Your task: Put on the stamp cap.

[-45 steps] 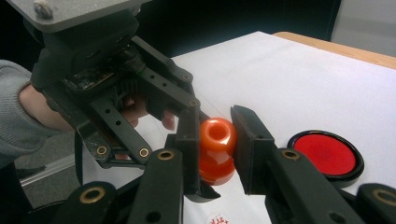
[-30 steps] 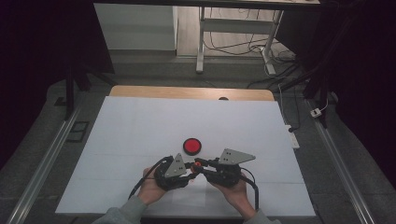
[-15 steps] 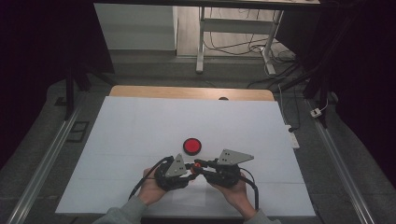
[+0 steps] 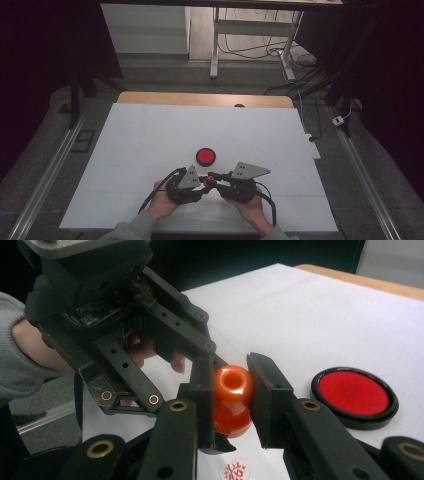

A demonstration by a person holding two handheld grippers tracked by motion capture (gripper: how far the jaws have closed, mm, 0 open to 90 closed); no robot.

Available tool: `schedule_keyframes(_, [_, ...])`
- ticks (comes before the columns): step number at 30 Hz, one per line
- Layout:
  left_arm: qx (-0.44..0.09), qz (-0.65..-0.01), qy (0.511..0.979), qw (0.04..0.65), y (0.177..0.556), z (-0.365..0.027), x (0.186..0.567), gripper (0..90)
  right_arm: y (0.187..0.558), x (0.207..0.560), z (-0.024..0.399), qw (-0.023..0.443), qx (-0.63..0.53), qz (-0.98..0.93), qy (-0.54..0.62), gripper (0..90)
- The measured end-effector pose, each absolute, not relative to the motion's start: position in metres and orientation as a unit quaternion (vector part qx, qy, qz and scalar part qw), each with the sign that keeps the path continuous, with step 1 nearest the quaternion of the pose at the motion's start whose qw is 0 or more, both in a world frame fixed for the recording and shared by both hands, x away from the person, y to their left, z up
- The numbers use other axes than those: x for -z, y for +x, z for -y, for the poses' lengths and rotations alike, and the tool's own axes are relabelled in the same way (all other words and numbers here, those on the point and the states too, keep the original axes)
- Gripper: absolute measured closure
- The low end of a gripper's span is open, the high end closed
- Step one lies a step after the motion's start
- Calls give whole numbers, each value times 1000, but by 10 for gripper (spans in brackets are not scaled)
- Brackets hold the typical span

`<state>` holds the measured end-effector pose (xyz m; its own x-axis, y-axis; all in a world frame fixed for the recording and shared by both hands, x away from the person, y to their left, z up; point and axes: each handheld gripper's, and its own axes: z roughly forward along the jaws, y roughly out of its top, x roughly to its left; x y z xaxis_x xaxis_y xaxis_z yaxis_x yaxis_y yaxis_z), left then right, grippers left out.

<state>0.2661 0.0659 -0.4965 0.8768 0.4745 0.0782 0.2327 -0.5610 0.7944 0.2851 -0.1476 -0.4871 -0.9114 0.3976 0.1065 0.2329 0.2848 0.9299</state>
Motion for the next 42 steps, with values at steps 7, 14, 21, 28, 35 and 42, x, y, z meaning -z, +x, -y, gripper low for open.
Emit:
schedule_keyframes(7, [-152,-204,863,436,266,-66,497,643,286,482,149,80,-567,-797,193,723])
schedule_keyframes(14, [-149,-216,860,438,269,-68,498,539,285,481,149,91,-567,-796,191,722])
schedule_keyframes(21, [-142,-229,859,434,271,-74,498,411,287,479,153,97,-571,-791,197,722])
schedule_keyframes(28, [-143,-250,850,441,271,-89,494,344,291,477,160,106,-572,-787,206,722])
schedule_keyframes(35, [-145,-264,844,444,266,-110,490,317,294,475,165,118,-566,-788,212,722])
schedule_keyframes(42, [-148,-279,838,445,259,-138,488,317,297,473,172,128,-564,-785,221,721])
